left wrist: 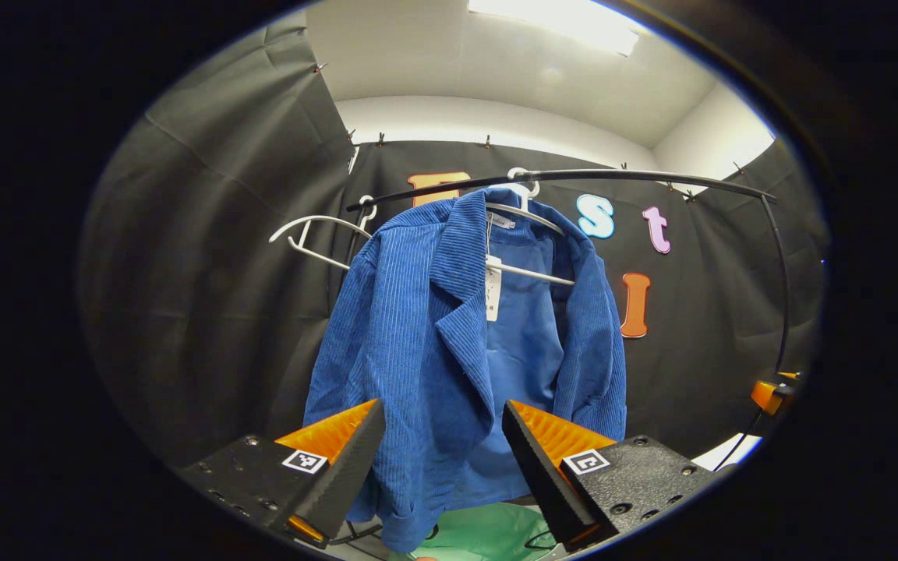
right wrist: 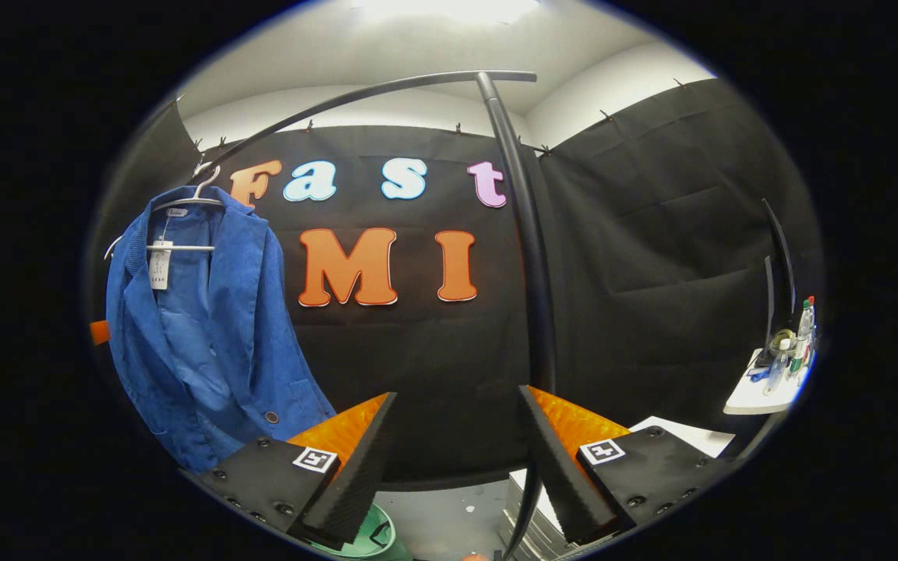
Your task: Grasp the clothes on the hanger with both hands and then place them into the laundry hamper below.
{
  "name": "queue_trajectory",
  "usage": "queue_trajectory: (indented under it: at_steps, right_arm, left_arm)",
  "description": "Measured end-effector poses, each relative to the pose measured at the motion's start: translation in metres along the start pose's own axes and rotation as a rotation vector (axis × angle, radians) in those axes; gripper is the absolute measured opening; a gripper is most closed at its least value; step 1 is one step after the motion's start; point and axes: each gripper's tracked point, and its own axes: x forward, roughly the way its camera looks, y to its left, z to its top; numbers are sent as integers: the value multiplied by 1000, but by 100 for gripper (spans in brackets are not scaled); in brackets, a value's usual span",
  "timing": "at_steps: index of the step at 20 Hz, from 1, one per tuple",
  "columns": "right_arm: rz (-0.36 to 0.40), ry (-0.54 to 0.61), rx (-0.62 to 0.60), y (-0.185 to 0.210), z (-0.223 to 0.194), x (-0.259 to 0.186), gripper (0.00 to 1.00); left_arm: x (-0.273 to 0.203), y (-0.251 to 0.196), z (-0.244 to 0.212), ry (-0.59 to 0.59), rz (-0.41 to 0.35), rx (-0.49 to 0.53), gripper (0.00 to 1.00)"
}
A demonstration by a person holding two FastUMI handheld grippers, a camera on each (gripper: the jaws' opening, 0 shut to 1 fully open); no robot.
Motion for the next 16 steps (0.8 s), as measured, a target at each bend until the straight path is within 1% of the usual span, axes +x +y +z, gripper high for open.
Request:
queue_trajectory:
  at_steps: [2, 3, 4, 7, 8, 10, 11, 12, 13, 15, 16]
  right_arm:
    - [27, 11, -1, 14, 1, 4, 89]
    - [43, 12, 3, 23, 3, 7, 89]
    - [67, 10, 10, 33, 6, 8, 89]
    - [155, -9, 48, 69, 17, 13, 89]
    - [183, -8, 58, 83, 19, 17, 89]
    - [234, 6, 69, 107, 17, 25, 89]
    - [261, 8, 70, 120, 19, 28, 89]
    - [285, 8, 67, 134, 20, 30, 100]
    - [308, 6, 61, 146, 21, 32, 98]
    - [352, 2, 60, 170, 27, 38, 98]
    - [374, 5, 65, 183, 29, 40, 98]
  left_arm:
    - [0, 2, 0, 4, 14, 6, 92]
    - [0, 3, 1, 4, 23, 9, 95]
    - [2, 5, 3, 3, 27, 10, 92]
    - [6, 2, 8, -6, 23, 9, 92]
    - [8, 3, 8, -3, 28, 13, 98]
    - [12, 8, 8, 9, 44, 19, 92]
    - [14, 9, 9, 11, 49, 18, 95]
    - [16, 9, 11, 9, 50, 14, 92]
    - [17, 8, 13, 6, 49, 10, 92]
    - [20, 7, 18, 2, 46, 15, 92]
    - [21, 7, 21, 0, 47, 19, 93]
